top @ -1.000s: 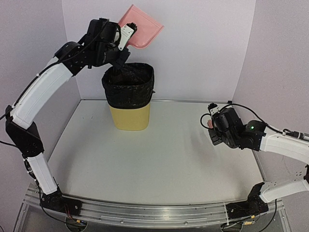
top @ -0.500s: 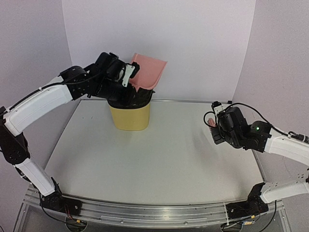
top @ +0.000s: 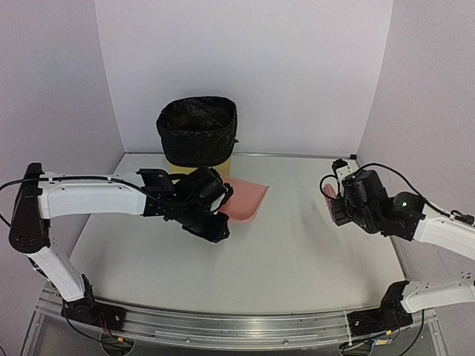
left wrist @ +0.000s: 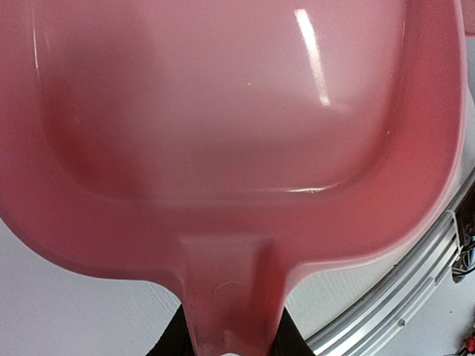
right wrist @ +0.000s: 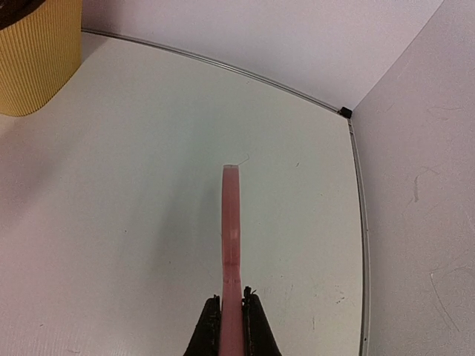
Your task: Sweep away the paper scraps from the table
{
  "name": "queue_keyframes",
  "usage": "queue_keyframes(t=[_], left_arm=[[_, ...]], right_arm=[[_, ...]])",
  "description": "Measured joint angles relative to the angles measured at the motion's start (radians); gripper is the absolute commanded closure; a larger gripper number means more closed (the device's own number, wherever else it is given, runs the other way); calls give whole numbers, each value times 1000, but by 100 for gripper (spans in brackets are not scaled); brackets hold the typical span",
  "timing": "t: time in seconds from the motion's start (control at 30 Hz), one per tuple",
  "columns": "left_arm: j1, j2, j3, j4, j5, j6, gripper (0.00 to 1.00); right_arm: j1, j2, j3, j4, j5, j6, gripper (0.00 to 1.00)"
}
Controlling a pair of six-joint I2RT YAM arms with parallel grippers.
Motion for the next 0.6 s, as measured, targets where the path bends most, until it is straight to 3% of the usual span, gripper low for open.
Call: queue_keyframes(t=[0.17, 0.43, 0.6], left_arm=[[0, 102, -79, 27, 28, -100, 92], [-2, 230, -74, 37, 23, -198, 90], [-2, 295, -27, 14, 13, -227, 80]], right_arm=[[0, -7, -5, -3, 0, 0, 100], [0, -6, -6, -6, -25, 0, 100], [0, -6, -10, -9, -33, 0, 100]])
